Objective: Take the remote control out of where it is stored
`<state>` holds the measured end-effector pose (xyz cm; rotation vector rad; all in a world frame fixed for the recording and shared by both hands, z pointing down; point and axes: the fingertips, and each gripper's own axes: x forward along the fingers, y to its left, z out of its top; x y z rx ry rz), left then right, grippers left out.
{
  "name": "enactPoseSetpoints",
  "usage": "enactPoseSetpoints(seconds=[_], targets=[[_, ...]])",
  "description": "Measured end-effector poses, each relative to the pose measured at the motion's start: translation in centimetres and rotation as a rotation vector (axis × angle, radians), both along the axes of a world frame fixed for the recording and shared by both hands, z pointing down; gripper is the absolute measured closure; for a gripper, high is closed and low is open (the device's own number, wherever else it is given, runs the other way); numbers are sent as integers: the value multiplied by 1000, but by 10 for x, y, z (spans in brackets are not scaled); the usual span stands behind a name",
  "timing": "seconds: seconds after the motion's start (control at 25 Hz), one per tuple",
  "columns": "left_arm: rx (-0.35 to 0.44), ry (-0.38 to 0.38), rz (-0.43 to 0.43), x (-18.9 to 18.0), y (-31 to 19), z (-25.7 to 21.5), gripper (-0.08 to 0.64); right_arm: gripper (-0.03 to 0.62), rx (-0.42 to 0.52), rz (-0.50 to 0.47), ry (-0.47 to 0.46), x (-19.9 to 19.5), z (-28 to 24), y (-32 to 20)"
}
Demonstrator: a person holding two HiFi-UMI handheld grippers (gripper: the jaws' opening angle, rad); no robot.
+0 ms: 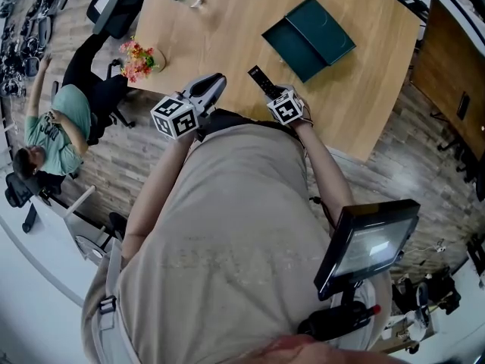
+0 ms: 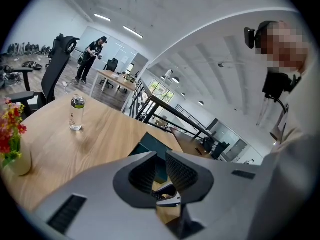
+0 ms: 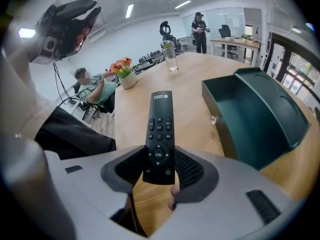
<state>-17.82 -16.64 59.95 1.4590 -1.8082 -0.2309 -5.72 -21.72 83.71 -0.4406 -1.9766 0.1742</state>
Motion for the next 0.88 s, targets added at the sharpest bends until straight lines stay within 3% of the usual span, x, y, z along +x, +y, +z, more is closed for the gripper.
enactPoseSetpoints(seconds=[0.52, 0.88], targets=[[2, 1, -21, 6, 10, 2, 526, 408, 94, -88, 64, 11, 61, 19], [6, 13, -31, 7, 11, 7, 526, 408, 106, -70, 48, 13, 73, 14]])
